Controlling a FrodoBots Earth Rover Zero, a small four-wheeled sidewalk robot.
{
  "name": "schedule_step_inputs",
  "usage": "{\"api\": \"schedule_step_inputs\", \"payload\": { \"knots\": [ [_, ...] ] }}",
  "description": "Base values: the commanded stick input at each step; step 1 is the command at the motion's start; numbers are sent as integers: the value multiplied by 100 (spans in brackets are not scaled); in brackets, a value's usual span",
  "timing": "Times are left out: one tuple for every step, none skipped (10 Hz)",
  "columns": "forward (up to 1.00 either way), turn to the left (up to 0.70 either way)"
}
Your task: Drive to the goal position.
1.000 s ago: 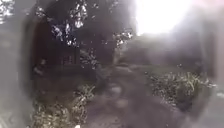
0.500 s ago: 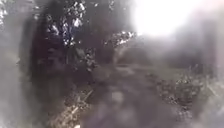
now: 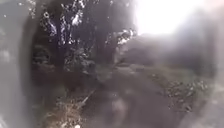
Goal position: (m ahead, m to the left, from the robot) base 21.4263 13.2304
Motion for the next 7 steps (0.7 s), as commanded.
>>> {"api": "schedule_step_inputs", "payload": {
  "knots": [
    [70,0],
    [70,0],
    [70,0],
    [70,0],
    [70,0],
    [70,0],
    [70,0]
  ]
}}
